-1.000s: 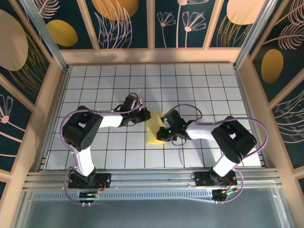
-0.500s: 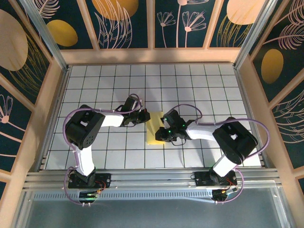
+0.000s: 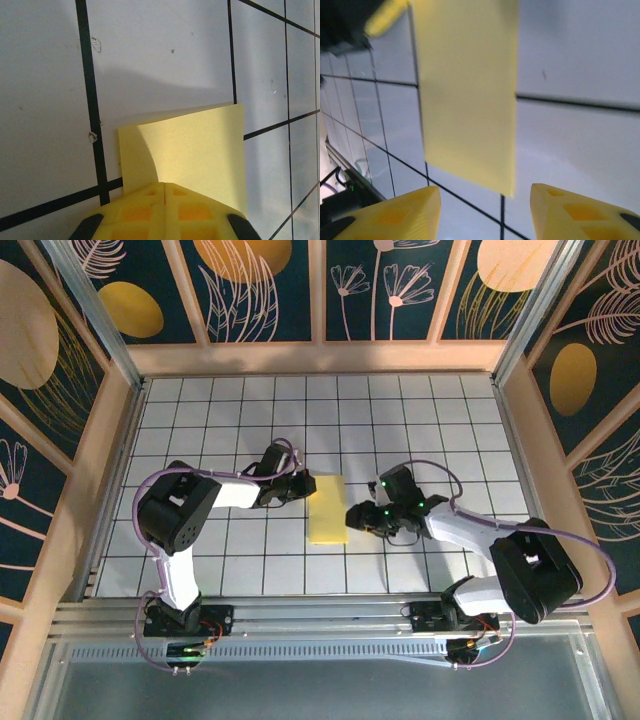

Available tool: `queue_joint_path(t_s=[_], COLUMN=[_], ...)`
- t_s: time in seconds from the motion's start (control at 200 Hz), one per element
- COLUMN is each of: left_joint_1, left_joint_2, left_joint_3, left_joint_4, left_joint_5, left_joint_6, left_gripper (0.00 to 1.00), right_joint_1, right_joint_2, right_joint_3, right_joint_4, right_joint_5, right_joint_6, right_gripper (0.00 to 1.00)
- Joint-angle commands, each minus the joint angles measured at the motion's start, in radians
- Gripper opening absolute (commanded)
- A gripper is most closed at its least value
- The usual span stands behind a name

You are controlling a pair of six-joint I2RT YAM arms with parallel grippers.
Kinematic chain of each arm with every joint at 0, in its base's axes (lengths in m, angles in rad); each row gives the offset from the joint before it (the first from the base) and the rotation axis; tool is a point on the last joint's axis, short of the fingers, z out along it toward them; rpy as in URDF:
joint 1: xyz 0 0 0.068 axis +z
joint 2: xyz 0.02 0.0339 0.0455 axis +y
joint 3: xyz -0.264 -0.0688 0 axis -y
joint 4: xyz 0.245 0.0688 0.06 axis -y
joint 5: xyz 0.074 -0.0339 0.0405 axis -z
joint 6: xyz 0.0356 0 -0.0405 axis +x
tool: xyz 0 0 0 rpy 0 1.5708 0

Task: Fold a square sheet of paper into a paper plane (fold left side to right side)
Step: Hold the square sheet of paper at the center of the table, then fold the triangle a second time at the center of the table.

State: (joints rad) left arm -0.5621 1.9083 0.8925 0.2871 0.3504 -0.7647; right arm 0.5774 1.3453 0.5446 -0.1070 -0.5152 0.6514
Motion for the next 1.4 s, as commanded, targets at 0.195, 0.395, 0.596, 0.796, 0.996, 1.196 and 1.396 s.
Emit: queue_joint_path(t_s=[0.195, 0.395, 0.596, 0.796, 0.996, 1.196, 1.396], left_joint_1=[0.001, 0.001, 0.001, 0.001, 0.001, 0.001, 0.001], left_joint_2=[0.006, 0.006, 0.006, 0.008, 0.012, 0.011, 0.011], left_joint_3=[-0.034, -0.04, -0.037, -0.037, -0.033, -0.036, -0.037], left_joint_4=[-0.052, -0.048, -0.046, -0.047, -0.051, -0.052, -0.052], left_joint_5=[-0.042, -0.041, -0.041, -0.04, -0.037, -0.037, -0.036], left_joint_6=[-0.011, -0.014, -0.013, -0.015, -0.013, -0.013, -0.013], left_gripper=[0.0, 0.0, 0.0, 0.0, 0.0, 0.0, 0.0], right_joint_1=[0.031, 0.071, 0.079, 0.081, 0.078, 0.068, 0.056], right_joint_2=[0.027, 0.078, 0.096, 0.105, 0.122, 0.121, 0.122], right_joint_3=[-0.058, -0.033, -0.026, -0.026, -0.023, -0.027, -0.037], right_joint_4=[0.104, 0.129, 0.14, 0.175, 0.18, 0.217, 0.267], right_joint_5=[-0.094, -0.078, -0.066, -0.068, -0.046, -0.048, -0.07], right_joint_6=[0.082, 0.102, 0.11, 0.122, 0.121, 0.126, 0.137], right_gripper=[0.49, 0.46, 0.46, 0.45, 0.45, 0.45, 0.45])
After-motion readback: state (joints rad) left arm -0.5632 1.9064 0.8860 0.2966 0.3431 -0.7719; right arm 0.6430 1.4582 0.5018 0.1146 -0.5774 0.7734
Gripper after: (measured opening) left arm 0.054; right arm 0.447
